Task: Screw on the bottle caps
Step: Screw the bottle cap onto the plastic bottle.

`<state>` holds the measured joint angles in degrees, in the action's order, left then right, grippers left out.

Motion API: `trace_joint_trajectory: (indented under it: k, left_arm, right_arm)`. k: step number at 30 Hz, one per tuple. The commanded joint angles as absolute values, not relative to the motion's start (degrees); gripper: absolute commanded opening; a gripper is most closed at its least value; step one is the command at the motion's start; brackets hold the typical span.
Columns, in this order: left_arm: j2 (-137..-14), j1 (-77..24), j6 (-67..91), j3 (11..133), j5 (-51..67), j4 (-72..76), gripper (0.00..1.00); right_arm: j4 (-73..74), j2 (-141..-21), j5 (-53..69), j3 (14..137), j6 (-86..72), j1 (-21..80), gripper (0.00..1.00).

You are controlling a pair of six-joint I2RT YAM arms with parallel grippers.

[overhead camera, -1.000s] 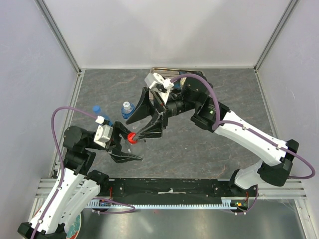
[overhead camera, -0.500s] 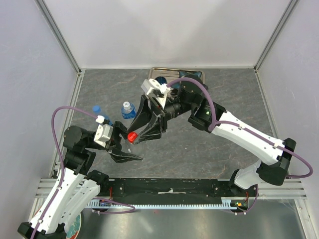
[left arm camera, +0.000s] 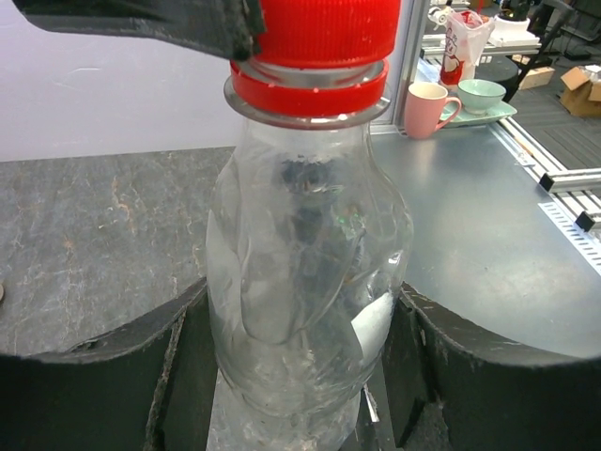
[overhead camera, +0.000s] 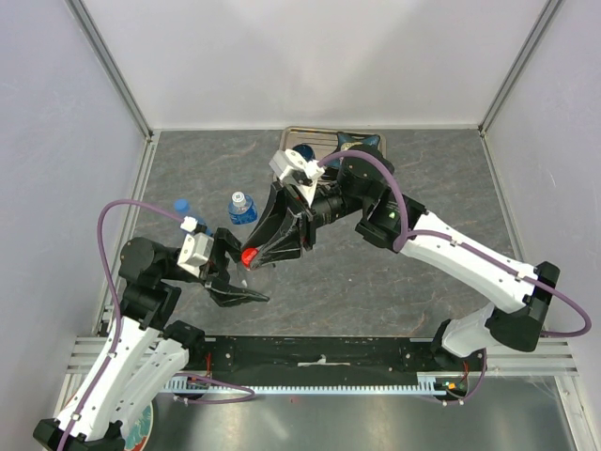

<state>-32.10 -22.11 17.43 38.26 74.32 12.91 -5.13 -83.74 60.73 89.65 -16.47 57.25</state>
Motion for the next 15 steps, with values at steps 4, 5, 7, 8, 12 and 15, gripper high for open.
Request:
trace_joint_trajectory:
  k: [4,5,7,8,12,15]
  left_arm:
    - [-31.73,-21.62,21.53,39.46,68.82,14.94,0.02]
    - [-31.73,-21.45,21.62,39.46,67.43,14.85,0.02]
    - [-31.73,-21.27,21.71,39.64,65.75,14.59,0.02]
    - [-31.47,-21.10,21.80,39.73,63.65,14.42,0.02]
    - [-31.20,-20.48,19.43,40.52,56.00,11.96,0.02]
    - [-30.94,-20.13,17.50,40.43,51.16,10.73,0.02]
  right_arm:
    - [0.17,-81.65,59.07,88.60,-10.20,57.66,0.19]
    - [3.22,-81.48,57.24,88.59,-9.41,57.57,0.17]
    - [5.70,-81.30,54.77,88.59,-7.30,57.66,0.13]
    - [7.10,-81.21,52.15,88.42,-7.03,57.66,0.12]
    - [8.96,-79.99,43.61,86.14,-6.85,57.66,0.06]
    - [9.84,-79.02,36.14,84.56,-7.82,57.74,0.01]
